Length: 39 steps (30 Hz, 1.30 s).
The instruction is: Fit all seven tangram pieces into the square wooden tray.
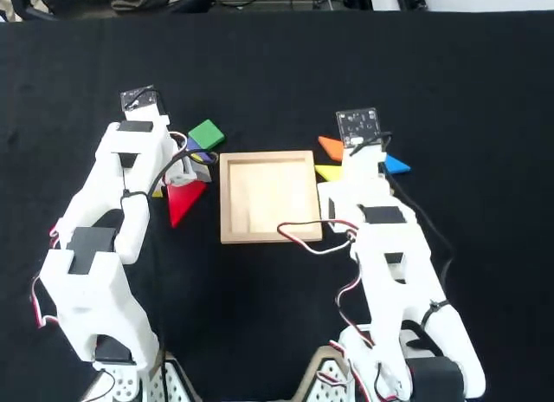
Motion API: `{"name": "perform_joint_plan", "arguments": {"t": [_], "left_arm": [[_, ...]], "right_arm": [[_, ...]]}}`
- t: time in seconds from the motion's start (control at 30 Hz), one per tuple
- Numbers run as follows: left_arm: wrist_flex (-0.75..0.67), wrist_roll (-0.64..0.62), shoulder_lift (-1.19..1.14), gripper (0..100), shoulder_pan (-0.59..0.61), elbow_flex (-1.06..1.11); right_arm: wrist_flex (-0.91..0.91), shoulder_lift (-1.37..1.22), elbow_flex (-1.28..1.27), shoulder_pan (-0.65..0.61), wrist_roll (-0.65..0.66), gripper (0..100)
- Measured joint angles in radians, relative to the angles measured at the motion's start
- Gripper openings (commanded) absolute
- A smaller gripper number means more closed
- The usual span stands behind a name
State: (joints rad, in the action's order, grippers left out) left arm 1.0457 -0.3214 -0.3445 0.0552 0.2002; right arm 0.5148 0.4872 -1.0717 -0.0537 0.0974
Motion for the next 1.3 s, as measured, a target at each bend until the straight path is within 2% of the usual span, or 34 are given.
{"name": "perform_joint_plan", "arguments": {"t": [0.5, 0.67, 1.03, 1.3], "left_arm": [[0.005, 0.000, -0.006, 34, 0.000, 0.000], [0.005, 0.000, -0.009, 25, 0.000, 0.000], [0.006, 0.002, -0.041, 32, 0.000, -0.017], [0.072, 0.222, 0.028, 33, 0.000, -0.026]], "right_arm": [[0.000, 0.000, 0.000, 0.000, 0.000, 14.5], [0.000, 0.000, 0.000, 0.000, 0.000, 14.5], [0.000, 0.000, 0.000, 0.000, 0.000, 14.5], [0.000, 0.000, 0.000, 0.000, 0.000, 14.5]]}}
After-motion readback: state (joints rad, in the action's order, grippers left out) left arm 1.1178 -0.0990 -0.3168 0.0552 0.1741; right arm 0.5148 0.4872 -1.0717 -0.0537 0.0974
